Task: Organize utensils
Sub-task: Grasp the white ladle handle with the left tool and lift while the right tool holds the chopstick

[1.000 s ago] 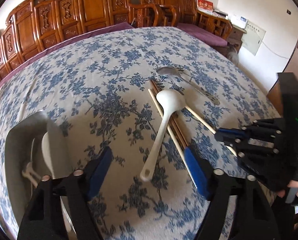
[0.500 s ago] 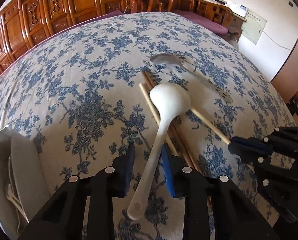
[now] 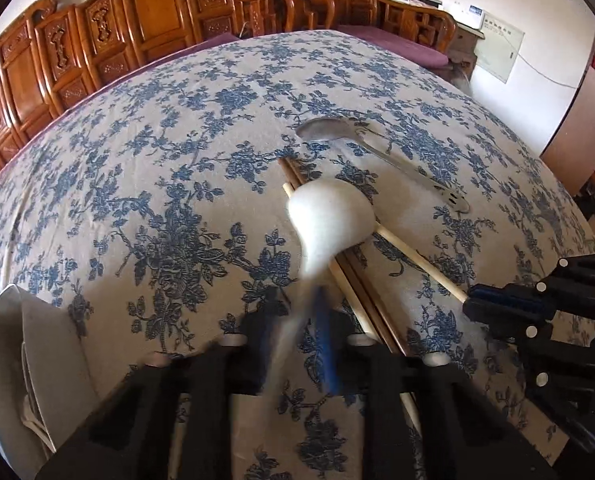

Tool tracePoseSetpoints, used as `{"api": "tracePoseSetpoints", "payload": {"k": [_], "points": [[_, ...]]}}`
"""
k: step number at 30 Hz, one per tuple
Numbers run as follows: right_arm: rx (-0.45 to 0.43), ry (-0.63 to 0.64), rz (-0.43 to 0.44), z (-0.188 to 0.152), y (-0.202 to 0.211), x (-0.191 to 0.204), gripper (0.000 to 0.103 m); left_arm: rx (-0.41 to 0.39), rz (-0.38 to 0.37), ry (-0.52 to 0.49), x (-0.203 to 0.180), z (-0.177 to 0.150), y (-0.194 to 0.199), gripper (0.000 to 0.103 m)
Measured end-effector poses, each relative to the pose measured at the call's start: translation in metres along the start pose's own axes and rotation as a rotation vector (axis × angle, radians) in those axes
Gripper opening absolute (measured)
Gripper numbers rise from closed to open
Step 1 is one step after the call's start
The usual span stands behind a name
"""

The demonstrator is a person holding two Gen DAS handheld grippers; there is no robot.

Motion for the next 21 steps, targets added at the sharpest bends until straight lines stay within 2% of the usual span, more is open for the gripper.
{"api": "tracePoseSetpoints", "payload": {"k": [5,9,21], "points": [[0.002,-0.008,-0.003,0.0,0.0,0.0,0.006,-0.007,-0.017,0.045,0.01,-0.002,0.01,0.008],[-0.009,-0.022,-0.006,0.001,0.003,0.001,0.006,-0.052,-0.039,0.071,0.01,0.002,0.035,0.008],[-0.084,-0.027,-0.004,0.017,0.044,0.009,0.006,-0.161,-0.013,0.013,-0.011,0.005,0.106,0.008]]}}
Point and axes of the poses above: each gripper's, at about its wrist camera, not at the fingertips, and y roughly against the way its jaws point, x to its left, z to its top, the point moved 2 cm from there along -y, roughly the way its jaws point, and after that the axes turned 8 degrees about -z, right-handed, at the moved point
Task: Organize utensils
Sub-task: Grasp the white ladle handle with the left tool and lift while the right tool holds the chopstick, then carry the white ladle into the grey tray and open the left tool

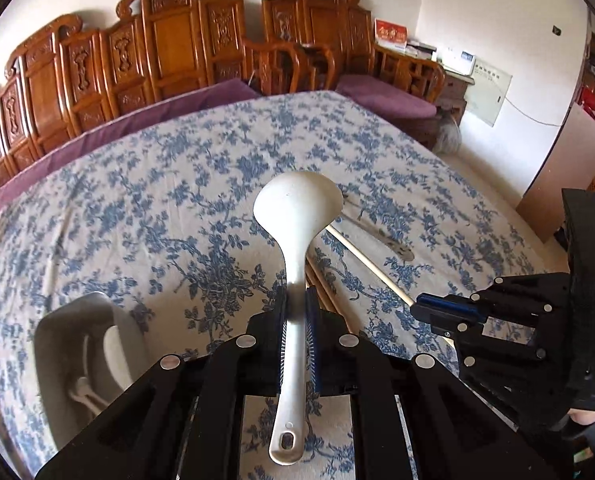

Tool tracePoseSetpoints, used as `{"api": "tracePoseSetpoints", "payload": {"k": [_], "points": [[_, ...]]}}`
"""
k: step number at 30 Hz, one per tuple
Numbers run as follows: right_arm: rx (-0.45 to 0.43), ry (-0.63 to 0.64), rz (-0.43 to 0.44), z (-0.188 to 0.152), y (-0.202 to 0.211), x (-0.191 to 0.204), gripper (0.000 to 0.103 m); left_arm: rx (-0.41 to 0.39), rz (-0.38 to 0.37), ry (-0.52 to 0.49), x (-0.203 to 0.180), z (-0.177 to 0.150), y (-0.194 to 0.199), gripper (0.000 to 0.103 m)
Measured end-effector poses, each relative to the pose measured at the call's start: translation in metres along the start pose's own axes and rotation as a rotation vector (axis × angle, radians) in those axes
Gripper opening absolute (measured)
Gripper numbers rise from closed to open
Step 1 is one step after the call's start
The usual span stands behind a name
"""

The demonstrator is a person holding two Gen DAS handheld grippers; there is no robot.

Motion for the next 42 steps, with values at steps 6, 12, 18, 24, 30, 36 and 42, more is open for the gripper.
{"api": "tracePoseSetpoints", "payload": {"k": [6,12,18,24,30,36,42], "points": [[-0.023,0.015,0.006,0.004,0.02,0.009,0.006,-0.026,0.033,-0.014,-0.001,-0.002,0.025,0.008],[-0.04,0.036,0.014,0.005,0.036,0.021,0.006,-0.05,0.058,0.002,0.007,-0.01,0.049,0.008],[-0.054,0.057,0.022,0.008,0.054,0.036,0.006,-0.077,0.079,0.038,0.022,-0.021,0.073,0.008],[-0.064,0.089,0.033,0.013,0.065,0.054,0.006,-0.095,0.106,0.058,0.033,-0.031,0.091,0.008],[-0.07,0.113,0.051,0.017,0.073,0.075,0.006,-0.096,0.122,0.089,0.05,-0.043,0.1,0.008],[-0.072,0.133,0.073,0.021,0.075,0.098,0.006,-0.077,0.144,0.125,0.074,-0.055,0.102,0.008],[-0.075,0.149,0.092,0.027,0.076,0.116,0.006,-0.039,0.167,0.184,0.102,-0.068,0.091,0.008]]}}
Point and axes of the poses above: each gripper's, at about its wrist camera, not at the fingertips, and y roughly against the way its jaws point, x to its left, z to its top, the point moved 2 cm from there along -y, roughly the way its jaws point, and after that the axes turned 8 degrees about -z, right-handed, at the moved point
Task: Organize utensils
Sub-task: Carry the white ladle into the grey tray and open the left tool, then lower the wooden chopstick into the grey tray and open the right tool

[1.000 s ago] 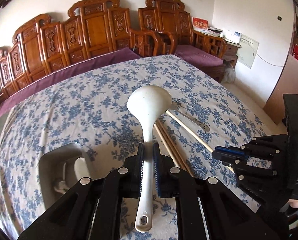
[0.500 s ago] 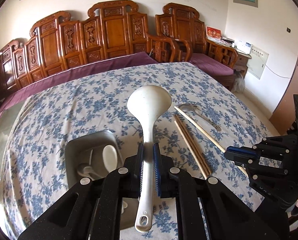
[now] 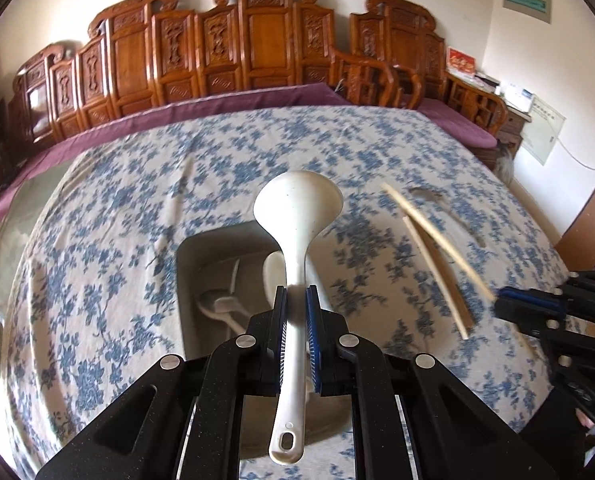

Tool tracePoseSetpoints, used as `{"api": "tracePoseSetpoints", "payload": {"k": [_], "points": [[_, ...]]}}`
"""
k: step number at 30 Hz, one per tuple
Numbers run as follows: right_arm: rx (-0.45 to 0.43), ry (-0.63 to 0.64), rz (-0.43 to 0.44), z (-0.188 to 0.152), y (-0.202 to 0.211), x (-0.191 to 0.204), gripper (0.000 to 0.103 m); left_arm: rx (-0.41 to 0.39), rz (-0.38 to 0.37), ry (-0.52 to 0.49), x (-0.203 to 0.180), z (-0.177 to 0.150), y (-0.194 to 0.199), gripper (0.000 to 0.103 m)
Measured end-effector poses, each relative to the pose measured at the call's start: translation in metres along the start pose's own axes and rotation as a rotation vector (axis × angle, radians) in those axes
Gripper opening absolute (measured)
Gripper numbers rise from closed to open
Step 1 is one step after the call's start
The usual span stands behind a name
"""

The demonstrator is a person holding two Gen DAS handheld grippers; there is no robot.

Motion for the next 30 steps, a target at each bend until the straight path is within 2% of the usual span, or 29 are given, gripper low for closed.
{"api": "tracePoseSetpoints", "payload": {"k": [5,13,21,30], "points": [[0.004,0.006,0.008,0.006,-0.002,0.01,0.006,0.059,0.011,0.069,0.027,-0.007,-0.023,0.008],[0.005,0.01,0.02,0.011,-0.005,0.019,0.006,0.108,0.007,0.114,0.043,-0.013,-0.045,0.008],[0.018,0.023,0.023,0.013,-0.012,0.027,0.006,0.108,0.014,0.138,0.049,-0.01,-0.049,0.008],[0.015,0.023,0.064,0.025,-0.023,0.046,0.006,0.047,0.049,0.144,0.067,-0.001,-0.026,0.009]]}}
Point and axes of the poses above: each gripper's, at about its wrist camera, not at the fingertips, and y roughly against the way its jaws point, x to its left, z to its top, the point moved 2 cm from there along -y, roughly the way its jaws point, and after that the axes turned 8 degrees about -z, right-handed, at the moved point
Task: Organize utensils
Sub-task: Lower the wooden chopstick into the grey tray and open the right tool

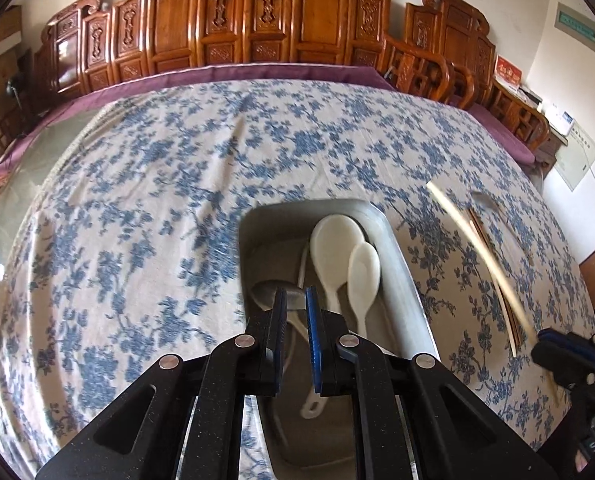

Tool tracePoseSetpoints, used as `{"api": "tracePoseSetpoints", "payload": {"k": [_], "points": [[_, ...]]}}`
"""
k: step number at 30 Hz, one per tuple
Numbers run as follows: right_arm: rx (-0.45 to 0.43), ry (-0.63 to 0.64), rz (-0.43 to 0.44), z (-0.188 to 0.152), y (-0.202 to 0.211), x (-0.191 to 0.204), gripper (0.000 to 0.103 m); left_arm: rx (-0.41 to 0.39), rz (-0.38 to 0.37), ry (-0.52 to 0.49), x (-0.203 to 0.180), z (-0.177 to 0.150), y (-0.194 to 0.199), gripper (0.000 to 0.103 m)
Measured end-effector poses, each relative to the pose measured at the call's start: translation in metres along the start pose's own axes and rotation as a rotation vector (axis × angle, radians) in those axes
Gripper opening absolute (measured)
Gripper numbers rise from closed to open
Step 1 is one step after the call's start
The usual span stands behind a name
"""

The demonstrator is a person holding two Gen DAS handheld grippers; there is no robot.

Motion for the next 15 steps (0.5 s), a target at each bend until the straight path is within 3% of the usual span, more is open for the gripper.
{"api": "tracePoseSetpoints", "payload": {"k": [15], "points": [[0.037,-0.016,0.097,0.028,-0.042,0.04,0.006,-0.039,0.049,0.08,0.051,0.007,0.013,0.009]]}}
Point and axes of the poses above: each gripper's, at about its wrist camera, not at the fingertips, and y roughly against the way its jaws point, x to its left, z to its top, the point moved 2 cm from there along -y, roughly the way its jaws point, and after that the axes turned 8 degrees about -z, right-handed, at the moved point
